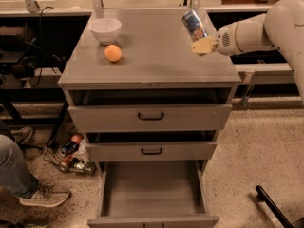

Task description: Pick redbull can from bottom drawer and place on counter

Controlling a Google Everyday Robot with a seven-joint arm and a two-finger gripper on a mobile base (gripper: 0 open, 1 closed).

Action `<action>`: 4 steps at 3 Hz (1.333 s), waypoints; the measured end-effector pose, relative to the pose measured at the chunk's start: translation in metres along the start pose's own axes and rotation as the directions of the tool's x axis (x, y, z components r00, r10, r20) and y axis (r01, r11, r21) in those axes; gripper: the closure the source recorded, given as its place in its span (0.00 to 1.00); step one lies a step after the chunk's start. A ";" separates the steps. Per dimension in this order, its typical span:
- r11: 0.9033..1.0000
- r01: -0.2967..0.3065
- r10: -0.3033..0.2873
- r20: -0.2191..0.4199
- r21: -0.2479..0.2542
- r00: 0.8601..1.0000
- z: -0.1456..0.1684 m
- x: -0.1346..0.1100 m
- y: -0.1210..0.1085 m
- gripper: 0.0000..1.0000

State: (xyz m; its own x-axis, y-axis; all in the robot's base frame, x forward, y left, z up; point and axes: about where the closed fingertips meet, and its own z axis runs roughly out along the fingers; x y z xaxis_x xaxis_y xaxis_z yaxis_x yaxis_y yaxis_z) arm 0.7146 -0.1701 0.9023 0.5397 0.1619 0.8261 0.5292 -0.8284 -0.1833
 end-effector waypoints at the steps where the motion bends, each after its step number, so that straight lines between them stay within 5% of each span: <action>1: 1.000 0.000 0.000 0.000 0.000 1.000 0.000 0.000 0.000 1.00; 2: 0.994 0.103 -0.104 0.053 0.018 0.993 0.016 -0.002 -0.007 1.00; 3: 0.949 0.309 -0.316 0.178 0.068 0.932 0.050 -0.013 -0.021 1.00; 4: 0.890 0.441 -0.456 0.284 0.120 0.843 0.079 -0.025 -0.027 1.00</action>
Offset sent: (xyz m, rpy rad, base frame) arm 0.0206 0.0459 -0.0327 -0.3624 -0.0391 0.3084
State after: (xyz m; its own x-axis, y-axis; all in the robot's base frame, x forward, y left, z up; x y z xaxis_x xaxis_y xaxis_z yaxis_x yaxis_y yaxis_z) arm 0.7390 -0.1093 0.8444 0.4000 0.6666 0.6289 0.7870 -0.6016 0.1371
